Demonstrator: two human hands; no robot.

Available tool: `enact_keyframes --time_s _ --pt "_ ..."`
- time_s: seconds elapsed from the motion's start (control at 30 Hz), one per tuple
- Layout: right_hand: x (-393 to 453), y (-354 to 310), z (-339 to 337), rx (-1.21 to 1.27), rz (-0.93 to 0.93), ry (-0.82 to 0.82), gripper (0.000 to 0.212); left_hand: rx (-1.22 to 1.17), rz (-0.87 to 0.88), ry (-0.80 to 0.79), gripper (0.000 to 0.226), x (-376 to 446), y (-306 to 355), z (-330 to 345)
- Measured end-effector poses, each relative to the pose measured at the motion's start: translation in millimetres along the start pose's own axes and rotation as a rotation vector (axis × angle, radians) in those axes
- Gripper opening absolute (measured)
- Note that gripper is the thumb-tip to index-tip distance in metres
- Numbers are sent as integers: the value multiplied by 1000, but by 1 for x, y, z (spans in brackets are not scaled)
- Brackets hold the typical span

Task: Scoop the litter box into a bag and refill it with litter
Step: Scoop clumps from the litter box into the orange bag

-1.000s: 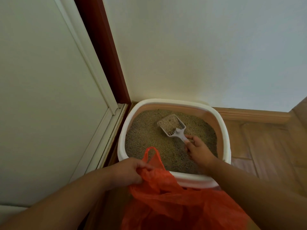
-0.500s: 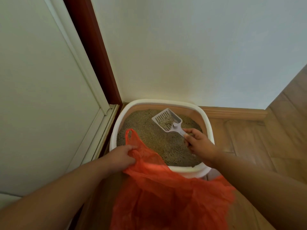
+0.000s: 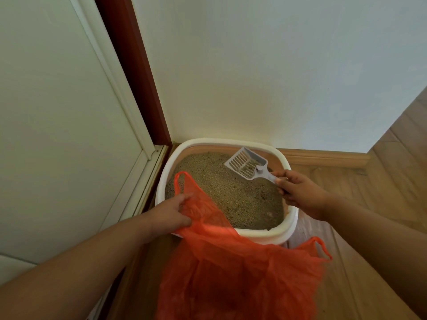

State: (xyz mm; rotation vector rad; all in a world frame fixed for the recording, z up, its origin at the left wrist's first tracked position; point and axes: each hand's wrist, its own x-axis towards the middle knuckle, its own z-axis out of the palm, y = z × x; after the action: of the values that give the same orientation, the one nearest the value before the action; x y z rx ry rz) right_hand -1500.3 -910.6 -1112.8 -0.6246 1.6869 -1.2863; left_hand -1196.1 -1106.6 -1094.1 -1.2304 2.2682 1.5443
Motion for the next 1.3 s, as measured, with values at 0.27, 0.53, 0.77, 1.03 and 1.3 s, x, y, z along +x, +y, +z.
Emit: enact_keyframes --time_s 0.27,0.53,0.77,1.03,1.3 --pt "0 0 -4 -4 43 -6 26 -46 76 -16 56 -7 6 0" --pt "-8 20 35 107 129 172 21 -73 83 6 45 -6 10 4" --pt "-19 52 78 84 174 367 27 -47 70 3 49 -3 6 3" --pt "-12 71 98 172 299 438 37 -33 73 -24 45 -2 6 3" --pt "16 75 107 349 504 498 40 -37 54 -25 46 1 0 1"
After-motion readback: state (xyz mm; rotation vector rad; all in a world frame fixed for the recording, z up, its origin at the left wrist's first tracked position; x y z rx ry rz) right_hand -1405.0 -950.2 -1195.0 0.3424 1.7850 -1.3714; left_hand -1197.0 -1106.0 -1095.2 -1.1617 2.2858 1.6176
